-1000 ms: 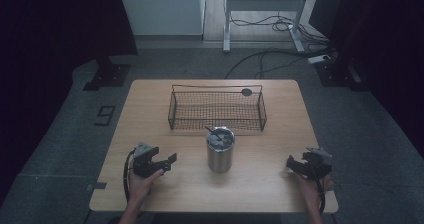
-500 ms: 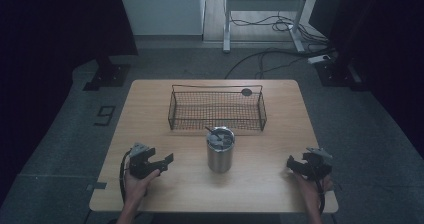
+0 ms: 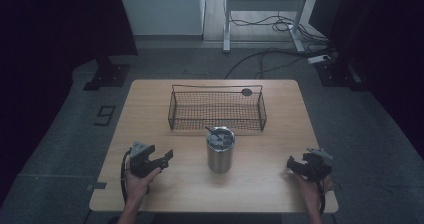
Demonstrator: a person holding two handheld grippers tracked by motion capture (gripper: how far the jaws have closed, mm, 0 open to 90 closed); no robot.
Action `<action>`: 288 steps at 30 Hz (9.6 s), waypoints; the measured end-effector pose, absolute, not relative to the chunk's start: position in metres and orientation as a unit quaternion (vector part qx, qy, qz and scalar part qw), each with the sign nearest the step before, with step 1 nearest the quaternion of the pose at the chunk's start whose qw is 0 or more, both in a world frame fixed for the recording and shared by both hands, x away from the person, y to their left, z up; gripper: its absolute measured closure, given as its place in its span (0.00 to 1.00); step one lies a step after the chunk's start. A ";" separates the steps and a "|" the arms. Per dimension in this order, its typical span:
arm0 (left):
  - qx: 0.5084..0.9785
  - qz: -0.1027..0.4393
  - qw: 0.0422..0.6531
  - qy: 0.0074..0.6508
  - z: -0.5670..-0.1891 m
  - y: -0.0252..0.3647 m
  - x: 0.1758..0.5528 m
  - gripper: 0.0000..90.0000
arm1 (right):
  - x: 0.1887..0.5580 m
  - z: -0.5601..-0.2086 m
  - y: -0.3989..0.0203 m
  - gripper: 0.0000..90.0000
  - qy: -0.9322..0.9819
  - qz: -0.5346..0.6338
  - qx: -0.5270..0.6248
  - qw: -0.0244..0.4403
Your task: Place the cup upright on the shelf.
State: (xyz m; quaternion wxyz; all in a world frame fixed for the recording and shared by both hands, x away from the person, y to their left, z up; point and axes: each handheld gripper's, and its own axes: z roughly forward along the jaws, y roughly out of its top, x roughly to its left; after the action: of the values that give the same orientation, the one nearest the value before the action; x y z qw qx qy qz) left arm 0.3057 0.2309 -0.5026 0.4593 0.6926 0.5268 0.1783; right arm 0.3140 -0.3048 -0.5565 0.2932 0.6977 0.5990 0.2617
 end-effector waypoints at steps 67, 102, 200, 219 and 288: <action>0.791 0.120 0.468 0.375 -0.464 0.115 0.297 0.05 | 0.314 -0.556 -0.305 0.05 0.598 0.261 0.698 0.294; 0.813 0.121 0.447 0.352 -0.472 0.073 0.326 0.03 | 0.314 -0.556 -0.305 0.05 0.598 0.261 0.699 0.294; 0.761 0.168 0.495 0.384 -0.416 0.114 0.356 0.04 | 0.314 -0.556 -0.305 0.05 0.595 0.261 0.700 0.295; 0.755 0.177 0.501 0.385 -0.401 0.121 0.373 0.04 | 0.314 -0.556 -0.306 0.05 0.595 0.261 0.700 0.295; 0.742 0.197 0.483 0.421 -0.387 0.115 0.443 0.04 | 0.313 -0.556 -0.306 0.07 0.593 0.260 0.702 0.297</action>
State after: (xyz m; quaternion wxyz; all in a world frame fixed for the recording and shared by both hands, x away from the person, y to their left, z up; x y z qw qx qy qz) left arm 0.4428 0.1153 -0.3869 0.4831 0.7421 0.4209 0.1967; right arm 0.3134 -0.3059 -0.5564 0.2974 0.7018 0.5926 0.2604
